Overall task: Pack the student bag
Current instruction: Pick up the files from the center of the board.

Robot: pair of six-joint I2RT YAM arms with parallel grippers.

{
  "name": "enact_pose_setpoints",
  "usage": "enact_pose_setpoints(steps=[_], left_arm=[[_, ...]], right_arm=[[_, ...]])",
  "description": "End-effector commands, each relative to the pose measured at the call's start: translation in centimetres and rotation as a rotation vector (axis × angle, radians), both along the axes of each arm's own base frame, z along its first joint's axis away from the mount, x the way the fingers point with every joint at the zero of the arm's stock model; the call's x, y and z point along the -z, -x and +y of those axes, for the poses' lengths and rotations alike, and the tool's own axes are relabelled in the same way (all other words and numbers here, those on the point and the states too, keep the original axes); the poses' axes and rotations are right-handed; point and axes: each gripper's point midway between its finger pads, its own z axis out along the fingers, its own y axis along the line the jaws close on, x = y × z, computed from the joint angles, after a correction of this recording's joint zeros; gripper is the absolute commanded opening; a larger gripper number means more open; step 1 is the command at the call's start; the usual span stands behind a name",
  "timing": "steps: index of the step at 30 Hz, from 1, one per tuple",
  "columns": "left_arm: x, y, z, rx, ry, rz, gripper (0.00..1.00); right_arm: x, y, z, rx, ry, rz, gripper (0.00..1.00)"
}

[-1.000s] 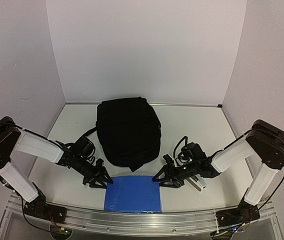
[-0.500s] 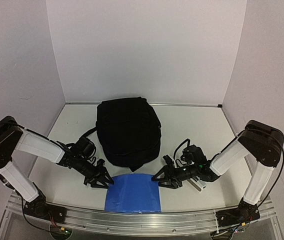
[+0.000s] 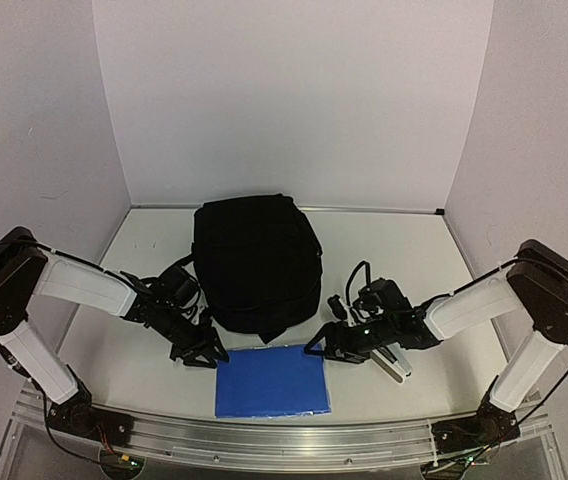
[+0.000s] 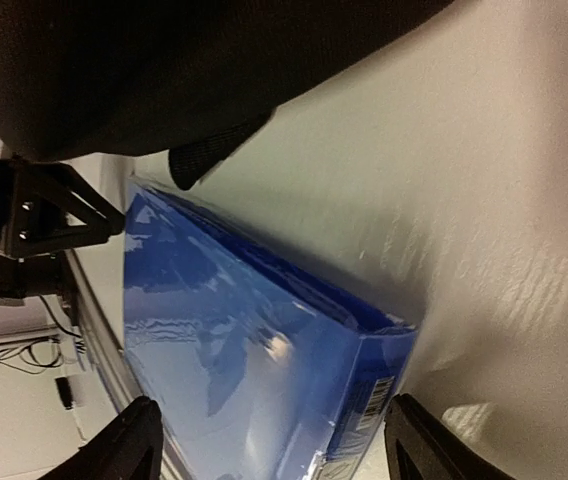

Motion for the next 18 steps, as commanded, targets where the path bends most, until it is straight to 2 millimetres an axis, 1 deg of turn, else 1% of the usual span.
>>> enact_pose_setpoints(steps=[1,4,6,8,11,13,18], left_arm=[[0.5,-1.1,0.3,0.021,-0.065,-0.061,0.37],[0.5,-1.5,0.2,0.027,-0.069,-0.078,0.36],[0.5,-1.7,0.1,0.029,-0.072,-0.088,0.36],[0.6,-1.9,0.0,0.031,-0.073,-0.096,0.36],[0.5,-2.3,-0.3,0.037,-0.069,-0.105,0.36],[0.5,-2.4,-0.5,0.040,-0.060,-0.110,0.36],[0.4,-2.7,-1.0,0.043,-0.042,-0.115,0.35]], right_arm=[[0.9,-1.9,-1.6,-0.012,0.196,-0.136,0.78],[1.1,-3.2,-2.0,-0.001,0.274,-0.176,0.80],[0.6,-3.8,-1.5,-0.023,0.276,-0.211,0.82],[0.0,-4.0,-0.7,-0.073,0.257,-0.243,0.82],[-0.5,-3.7,1.0,-0.169,0.206,-0.258,0.81],[-0.7,-3.5,2.1,-0.225,0.170,-0.255,0.78],[-1.2,-2.4,3.7,-0.328,0.096,-0.227,0.70]])
